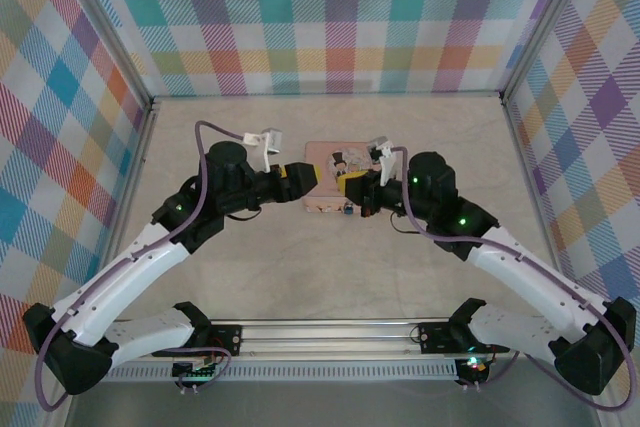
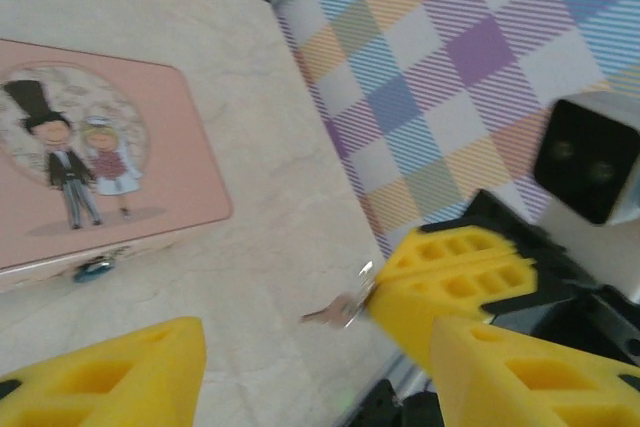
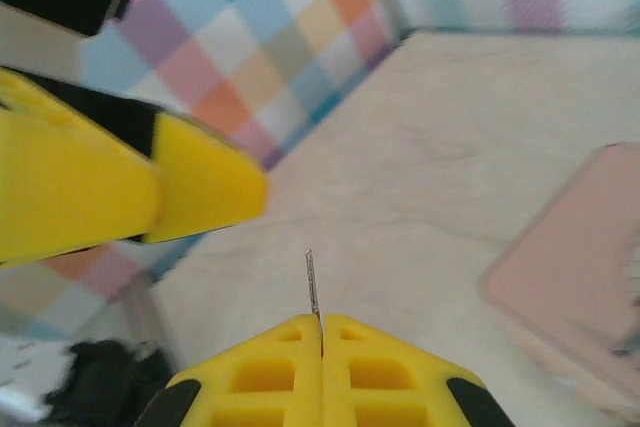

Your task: Unlock the padlock with the key

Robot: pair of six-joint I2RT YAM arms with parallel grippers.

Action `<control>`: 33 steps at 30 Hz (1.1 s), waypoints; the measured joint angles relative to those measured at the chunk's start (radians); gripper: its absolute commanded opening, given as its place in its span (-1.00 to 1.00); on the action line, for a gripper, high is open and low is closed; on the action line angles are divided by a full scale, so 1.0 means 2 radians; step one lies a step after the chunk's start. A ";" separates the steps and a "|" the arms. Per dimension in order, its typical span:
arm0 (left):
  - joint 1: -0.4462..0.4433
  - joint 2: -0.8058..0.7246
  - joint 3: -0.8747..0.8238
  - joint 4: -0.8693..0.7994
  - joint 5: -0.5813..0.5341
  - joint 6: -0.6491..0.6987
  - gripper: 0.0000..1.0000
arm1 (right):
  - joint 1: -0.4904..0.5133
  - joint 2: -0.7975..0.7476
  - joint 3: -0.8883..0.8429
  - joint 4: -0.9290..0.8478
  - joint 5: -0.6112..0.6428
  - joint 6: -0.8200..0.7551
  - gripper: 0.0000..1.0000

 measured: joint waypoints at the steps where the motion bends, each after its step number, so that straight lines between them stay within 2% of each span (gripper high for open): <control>1: 0.006 0.002 0.004 -0.010 -0.008 -0.003 0.24 | 0.006 0.004 0.009 -0.009 0.030 -0.020 -1.00; 7: 0.039 0.015 0.009 -0.046 -0.031 -0.030 0.31 | 0.044 0.038 0.027 -0.020 0.200 -0.145 -1.00; 12: 0.046 0.044 0.045 -0.065 -0.032 -0.043 0.42 | 0.050 0.047 0.027 0.025 0.270 -0.223 -1.00; 18: 0.047 0.089 0.122 -0.060 -0.007 -0.060 0.48 | 0.058 0.047 0.027 0.091 0.303 -0.283 -1.00; 25: 0.027 0.137 0.191 -0.060 0.008 -0.078 0.51 | 0.093 0.049 0.027 0.158 0.325 -0.342 -1.00; 30: 0.012 0.159 0.214 -0.059 0.011 -0.091 0.45 | 0.111 0.057 0.027 0.189 0.342 -0.377 -1.00; 33: 0.007 0.166 0.214 -0.059 0.011 -0.095 0.31 | 0.117 0.061 0.025 0.197 0.349 -0.391 -1.00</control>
